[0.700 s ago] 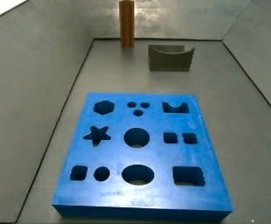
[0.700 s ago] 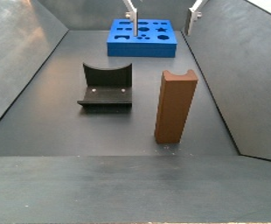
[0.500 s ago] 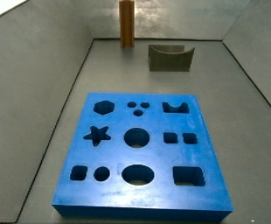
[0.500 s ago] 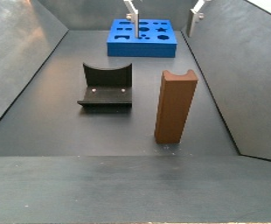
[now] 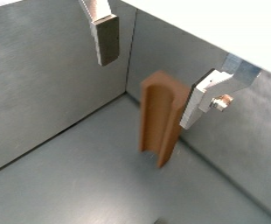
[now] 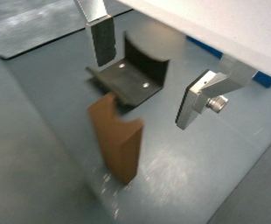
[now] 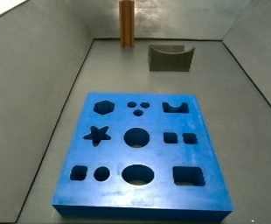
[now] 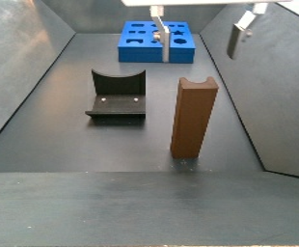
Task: Pick up the arch object. Move up. Rotate the arch object. Move to above the board. Insert the arch object.
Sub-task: Pick up the arch object.
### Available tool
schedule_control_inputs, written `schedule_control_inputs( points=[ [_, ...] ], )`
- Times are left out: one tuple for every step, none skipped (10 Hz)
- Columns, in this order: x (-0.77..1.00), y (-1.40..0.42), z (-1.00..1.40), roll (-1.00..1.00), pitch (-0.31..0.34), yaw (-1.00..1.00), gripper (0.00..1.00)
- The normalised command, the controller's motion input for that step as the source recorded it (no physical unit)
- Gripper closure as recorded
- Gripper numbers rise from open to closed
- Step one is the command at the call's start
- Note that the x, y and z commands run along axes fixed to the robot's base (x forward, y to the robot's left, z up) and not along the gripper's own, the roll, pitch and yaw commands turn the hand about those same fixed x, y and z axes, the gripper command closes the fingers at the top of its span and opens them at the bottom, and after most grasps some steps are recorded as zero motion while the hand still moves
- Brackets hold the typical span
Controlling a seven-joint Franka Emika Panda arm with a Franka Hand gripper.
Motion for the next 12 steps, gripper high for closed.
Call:
schedule_control_inputs(
  points=[
    [0.13, 0.56, -0.13, -0.1, -0.033, 0.16, 0.0],
    [0.11, 0.41, -0.09, -0.18, -0.101, 0.06, 0.0],
    [0.15, 0.33, -0.21, -0.18, -0.107, 0.02, 0.0],
    [0.09, 0.23, -0.42, -0.11, -0.146, 0.0, 0.0],
    [0.05, 0.16, -0.57, -0.05, -0.164, 0.0, 0.0],
    [0.0, 0.03, -0.75, 0.0, -0.179, 0.0, 0.0],
    [0.0, 0.01, -0.75, 0.0, -0.163, 0.0, 0.0],
    [-0.07, 0.0, -0.66, 0.01, -0.16, 0.0, 0.0],
    [-0.07, 0.0, -0.48, 0.0, -0.11, 0.0, 0.0],
    [0.0, 0.0, -0.09, 0.0, 0.0, 0.0, 0.0],
    [0.0, 0.02, 0.0, 0.0, 0.0, 0.0, 0.0],
    [0.0, -0.17, -0.12, -0.03, -0.046, 0.0, 0.0]
  ],
)
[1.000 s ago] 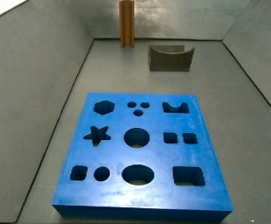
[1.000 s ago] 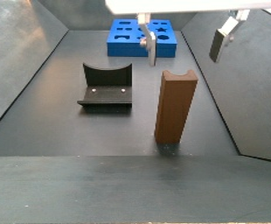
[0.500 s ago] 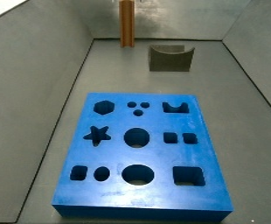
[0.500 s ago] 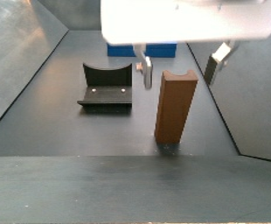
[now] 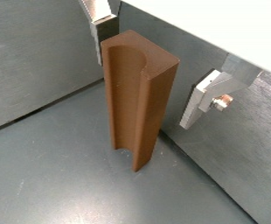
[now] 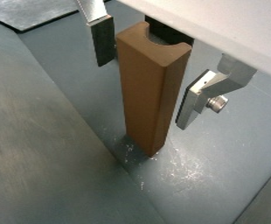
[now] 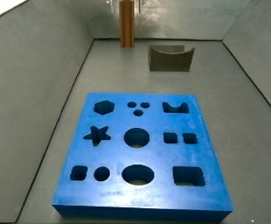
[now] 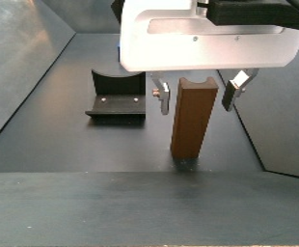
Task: Pick up the arch object. Move up. Rotate the arch object. Move to above the board. Insert the arch object.
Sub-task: Pick up the arch object.
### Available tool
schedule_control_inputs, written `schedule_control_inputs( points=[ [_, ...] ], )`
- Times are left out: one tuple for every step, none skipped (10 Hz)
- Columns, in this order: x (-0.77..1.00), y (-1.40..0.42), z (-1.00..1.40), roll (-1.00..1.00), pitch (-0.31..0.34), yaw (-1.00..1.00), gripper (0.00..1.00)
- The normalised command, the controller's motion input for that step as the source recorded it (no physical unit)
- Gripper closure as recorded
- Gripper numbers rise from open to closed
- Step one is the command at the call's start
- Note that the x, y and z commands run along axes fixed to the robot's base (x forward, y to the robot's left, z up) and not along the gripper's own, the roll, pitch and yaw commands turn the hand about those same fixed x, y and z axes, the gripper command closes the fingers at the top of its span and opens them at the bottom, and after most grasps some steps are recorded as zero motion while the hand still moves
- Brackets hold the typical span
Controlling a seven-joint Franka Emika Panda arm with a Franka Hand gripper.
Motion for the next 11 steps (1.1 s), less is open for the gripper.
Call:
schedule_control_inputs(
  points=[
    [-0.07, -0.24, -0.2, -0.03, -0.066, 0.0, 0.0],
    [0.0, 0.0, 0.0, 0.0, 0.0, 0.0, 1.0],
    [0.0, 0.0, 0.0, 0.0, 0.0, 0.0, 1.0],
    [0.0, 0.0, 0.0, 0.0, 0.0, 0.0, 1.0],
    [0.0, 0.0, 0.0, 0.0, 0.0, 0.0, 1.0],
    [0.0, 0.0, 0.0, 0.0, 0.0, 0.0, 1.0],
    [0.0, 0.0, 0.0, 0.0, 0.0, 0.0, 1.0],
    [0.0, 0.0, 0.0, 0.0, 0.0, 0.0, 1.0],
    [0.0, 0.0, 0.0, 0.0, 0.0, 0.0, 1.0],
    [0.0, 0.0, 0.0, 0.0, 0.0, 0.0, 1.0],
    [0.0, 0.0, 0.0, 0.0, 0.0, 0.0, 1.0]
  ],
)
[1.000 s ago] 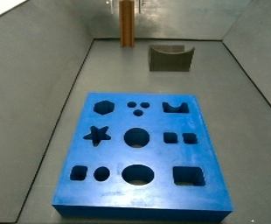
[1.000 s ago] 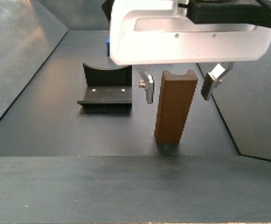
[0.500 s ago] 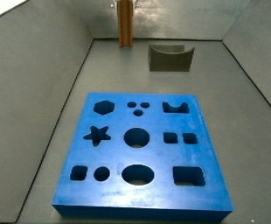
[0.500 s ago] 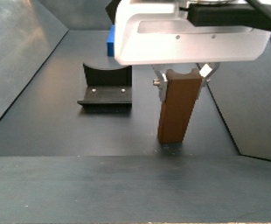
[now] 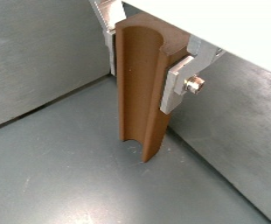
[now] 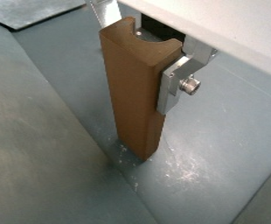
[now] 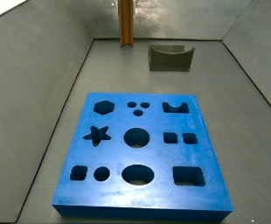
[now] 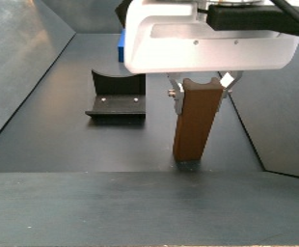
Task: Pick up the arch object. Move up. Rotate the arch object. Move to above the board. Insert the arch object.
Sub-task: Pick up the arch object, then move up, then rotate the arch object.
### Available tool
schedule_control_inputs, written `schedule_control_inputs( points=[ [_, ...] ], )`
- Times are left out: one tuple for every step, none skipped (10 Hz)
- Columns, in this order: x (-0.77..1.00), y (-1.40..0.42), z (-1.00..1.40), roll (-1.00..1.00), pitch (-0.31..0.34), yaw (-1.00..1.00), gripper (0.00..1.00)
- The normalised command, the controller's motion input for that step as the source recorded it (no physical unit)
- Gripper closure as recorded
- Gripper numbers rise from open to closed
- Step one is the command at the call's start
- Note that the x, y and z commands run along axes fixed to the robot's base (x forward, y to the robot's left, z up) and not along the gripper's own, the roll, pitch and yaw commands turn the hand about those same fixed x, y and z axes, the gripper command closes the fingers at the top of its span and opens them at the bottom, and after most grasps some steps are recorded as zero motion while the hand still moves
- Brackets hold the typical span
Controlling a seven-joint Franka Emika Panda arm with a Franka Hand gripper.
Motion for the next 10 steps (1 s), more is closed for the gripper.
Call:
schedule_control_inputs(
  points=[
    [0.0, 0.0, 0.0, 0.0, 0.0, 0.0, 1.0],
    [0.0, 0.0, 0.0, 0.0, 0.0, 0.0, 1.0],
    [0.0, 0.0, 0.0, 0.0, 0.0, 0.0, 1.0],
    [0.0, 0.0, 0.83, 0.0, 0.0, 0.0, 1.0],
    [-0.04, -0.03, 0.79, -0.01, 0.028, -0.02, 1.0],
    [-0.06, -0.03, 0.69, 0.0, 0.049, -0.02, 1.0],
    [-0.05, -0.02, 0.51, 0.03, 0.059, -0.02, 1.0],
    [-0.04, -0.01, 0.37, 0.05, 0.067, -0.01, 1.0],
    [-0.03, -0.01, 0.27, 0.07, 0.075, -0.01, 1.0],
    [-0.14, -1.0, 0.44, 0.0, 0.0, 0.0, 1.0]
  ],
)
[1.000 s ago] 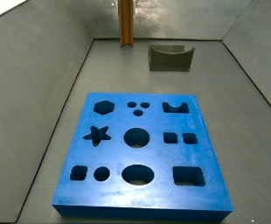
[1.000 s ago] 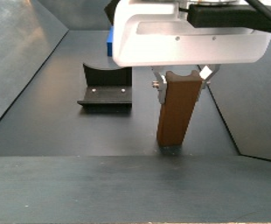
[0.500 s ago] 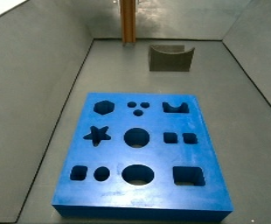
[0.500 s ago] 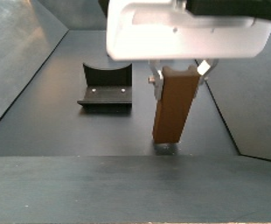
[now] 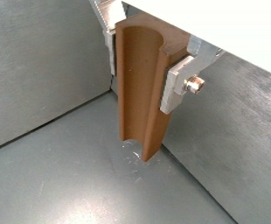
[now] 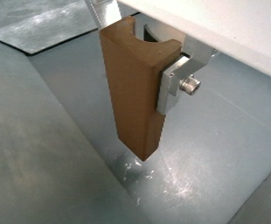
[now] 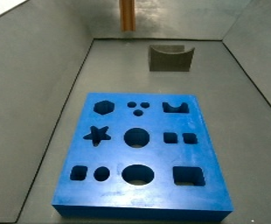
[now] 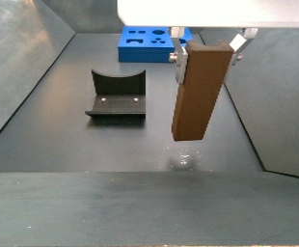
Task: Pick up the arch object. Move up. Rotate the arch object. Move to above the board. Insert the arch object.
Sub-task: Rotate the arch object.
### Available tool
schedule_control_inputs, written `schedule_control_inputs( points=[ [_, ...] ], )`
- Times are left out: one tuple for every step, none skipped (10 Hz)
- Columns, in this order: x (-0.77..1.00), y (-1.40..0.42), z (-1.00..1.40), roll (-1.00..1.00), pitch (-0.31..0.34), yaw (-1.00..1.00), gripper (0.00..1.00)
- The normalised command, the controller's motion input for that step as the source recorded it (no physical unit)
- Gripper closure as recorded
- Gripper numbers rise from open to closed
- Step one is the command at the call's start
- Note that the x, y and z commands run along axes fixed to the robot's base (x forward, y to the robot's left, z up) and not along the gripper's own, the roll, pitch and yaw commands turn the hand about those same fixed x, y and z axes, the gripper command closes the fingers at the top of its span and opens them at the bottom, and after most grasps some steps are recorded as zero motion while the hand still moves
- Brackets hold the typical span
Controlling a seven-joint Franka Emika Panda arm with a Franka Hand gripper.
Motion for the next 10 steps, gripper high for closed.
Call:
schedule_control_inputs(
  points=[
    [-0.14, -1.0, 0.42, 0.01, -0.008, 0.02, 1.0],
    [-0.14, -1.0, 0.42, 0.03, -0.015, 0.03, 1.0],
    [-0.14, -1.0, 0.39, 0.11, -0.002, 0.04, 1.0],
    [-0.13, -1.0, 0.37, 0.13, 0.019, 0.04, 1.0],
    [-0.12, -1.0, 0.33, 0.15, 0.046, 0.04, 1.0],
    [-0.11, -1.0, 0.31, 0.14, 0.053, 0.04, 1.0],
    [-0.12, -1.0, 0.3, 0.13, 0.049, 0.04, 1.0],
    [-0.12, -1.0, 0.29, 0.12, 0.042, 0.04, 1.0],
    [-0.1, -0.92, 0.23, 0.13, 0.033, 0.04, 1.0],
    [-0.08, -0.72, 0.16, 0.13, 0.032, 0.04, 1.0]
  ],
)
